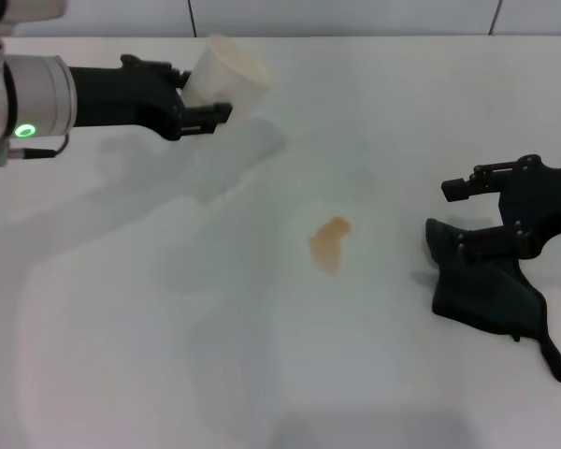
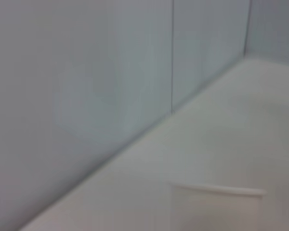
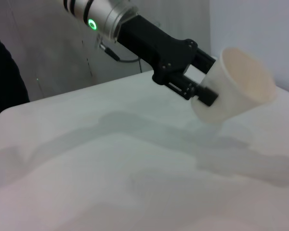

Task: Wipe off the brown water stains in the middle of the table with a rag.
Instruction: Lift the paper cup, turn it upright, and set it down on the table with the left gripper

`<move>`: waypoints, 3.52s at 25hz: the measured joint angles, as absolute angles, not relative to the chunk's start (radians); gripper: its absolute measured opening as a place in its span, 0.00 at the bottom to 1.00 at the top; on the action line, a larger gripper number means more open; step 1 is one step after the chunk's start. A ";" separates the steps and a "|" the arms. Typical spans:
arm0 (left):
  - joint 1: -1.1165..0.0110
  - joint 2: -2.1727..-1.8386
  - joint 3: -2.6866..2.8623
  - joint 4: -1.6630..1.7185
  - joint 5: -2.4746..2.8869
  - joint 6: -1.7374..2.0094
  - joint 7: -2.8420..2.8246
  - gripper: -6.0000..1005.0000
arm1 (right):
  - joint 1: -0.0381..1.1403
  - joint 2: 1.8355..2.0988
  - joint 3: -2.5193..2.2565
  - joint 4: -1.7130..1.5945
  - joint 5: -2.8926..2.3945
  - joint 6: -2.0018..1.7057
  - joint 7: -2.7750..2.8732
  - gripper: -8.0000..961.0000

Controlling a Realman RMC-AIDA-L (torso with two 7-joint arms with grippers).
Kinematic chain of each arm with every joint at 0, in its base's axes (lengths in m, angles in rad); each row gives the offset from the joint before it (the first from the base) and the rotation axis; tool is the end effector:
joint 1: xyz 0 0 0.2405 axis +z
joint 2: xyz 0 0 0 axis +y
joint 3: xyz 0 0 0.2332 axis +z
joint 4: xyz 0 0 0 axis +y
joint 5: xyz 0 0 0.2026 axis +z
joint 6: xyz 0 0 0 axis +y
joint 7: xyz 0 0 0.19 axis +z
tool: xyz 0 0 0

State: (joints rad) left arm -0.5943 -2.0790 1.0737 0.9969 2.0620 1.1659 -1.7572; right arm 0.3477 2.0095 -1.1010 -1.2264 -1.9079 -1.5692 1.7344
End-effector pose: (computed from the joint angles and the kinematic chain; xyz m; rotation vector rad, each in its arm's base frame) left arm -0.1757 0.4071 -0.0197 -2.5998 -0.4749 -0.2839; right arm 0.1947 0.3179 0.0121 -2.8384 0.4443 0.3599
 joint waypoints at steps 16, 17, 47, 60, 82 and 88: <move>-0.510 -2.079 1.048 0.665 1.588 1.123 -1.179 0.57 | 0.348 2.009 -1.103 -1.175 -1.896 -1.533 1.647 0.75; -0.507 -2.079 1.049 0.649 1.569 1.123 -1.152 0.57 | 0.348 2.010 -1.103 -1.171 -1.896 -1.531 1.642 0.75; -0.512 -2.084 1.067 0.366 1.460 1.059 -0.833 0.56 | 0.352 2.009 -1.139 -1.115 -1.919 -1.474 1.546 0.75; -0.517 -2.085 1.072 0.361 1.462 1.024 -0.832 0.56 | 0.364 2.008 -1.144 -1.114 -1.919 -1.464 1.545 0.75; -0.502 -2.083 1.114 0.372 1.460 1.030 -0.817 0.59 | 0.360 2.010 -1.144 -1.116 -1.919 -1.466 1.551 0.75; -0.457 -2.085 1.114 0.413 1.460 1.030 -0.818 0.63 | 0.359 2.010 -1.144 -1.120 -1.919 -1.471 1.553 0.75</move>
State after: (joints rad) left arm -0.4565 -2.0851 1.1138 0.4134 1.4605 1.0298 -0.8178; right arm 0.3589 2.0095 -1.1443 -1.1203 -1.9190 -1.4710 1.5533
